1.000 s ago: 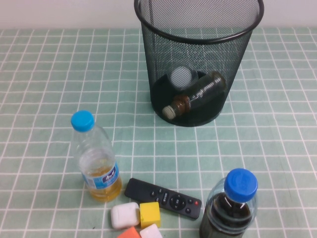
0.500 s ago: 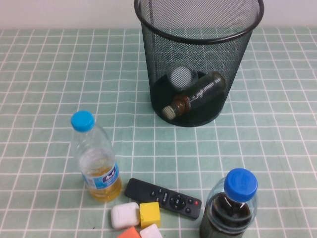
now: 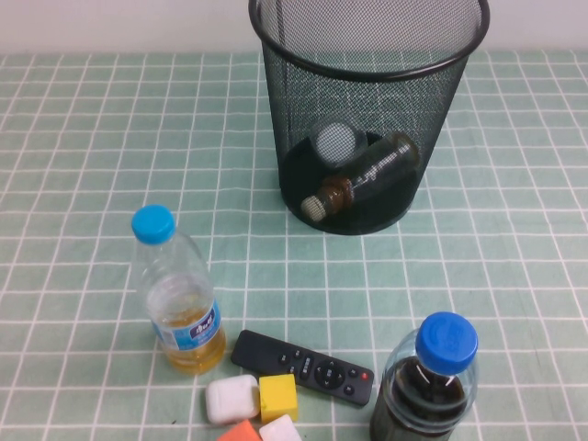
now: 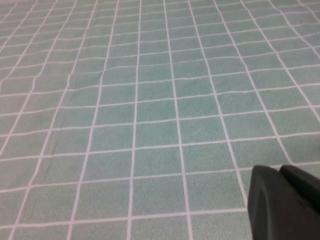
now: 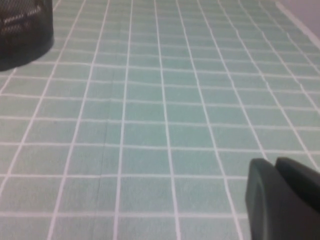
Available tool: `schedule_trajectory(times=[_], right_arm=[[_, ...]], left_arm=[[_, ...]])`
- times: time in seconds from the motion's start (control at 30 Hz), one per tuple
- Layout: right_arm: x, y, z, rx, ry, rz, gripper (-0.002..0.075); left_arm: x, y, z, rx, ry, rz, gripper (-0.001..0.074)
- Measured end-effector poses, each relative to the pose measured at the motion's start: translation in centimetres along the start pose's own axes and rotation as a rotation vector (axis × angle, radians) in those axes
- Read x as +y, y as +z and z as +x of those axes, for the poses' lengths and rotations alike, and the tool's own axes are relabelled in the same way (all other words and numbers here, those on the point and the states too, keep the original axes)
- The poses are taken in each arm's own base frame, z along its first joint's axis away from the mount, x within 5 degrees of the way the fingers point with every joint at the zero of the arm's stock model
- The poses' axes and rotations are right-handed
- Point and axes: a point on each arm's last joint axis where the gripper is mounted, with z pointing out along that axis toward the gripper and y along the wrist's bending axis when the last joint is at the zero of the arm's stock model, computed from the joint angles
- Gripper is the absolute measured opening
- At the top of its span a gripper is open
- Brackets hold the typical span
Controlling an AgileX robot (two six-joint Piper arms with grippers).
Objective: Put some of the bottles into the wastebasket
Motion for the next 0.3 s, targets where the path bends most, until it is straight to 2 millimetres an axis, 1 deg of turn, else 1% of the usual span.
schedule_trajectory(times=[0.07, 0.3], right_arm=[[0.00, -0.01, 0.34, 0.038, 0.021, 0.000, -0.0008], [0.00, -0.02, 0.40, 0.043, 0.038, 0.001, -0.0008]], left_arm=[[0.00, 0.00, 0.00, 0.000, 0.000, 0.000, -0.0004], [0.00, 0.00, 0.00, 0.000, 0.000, 0.000, -0.0004]])
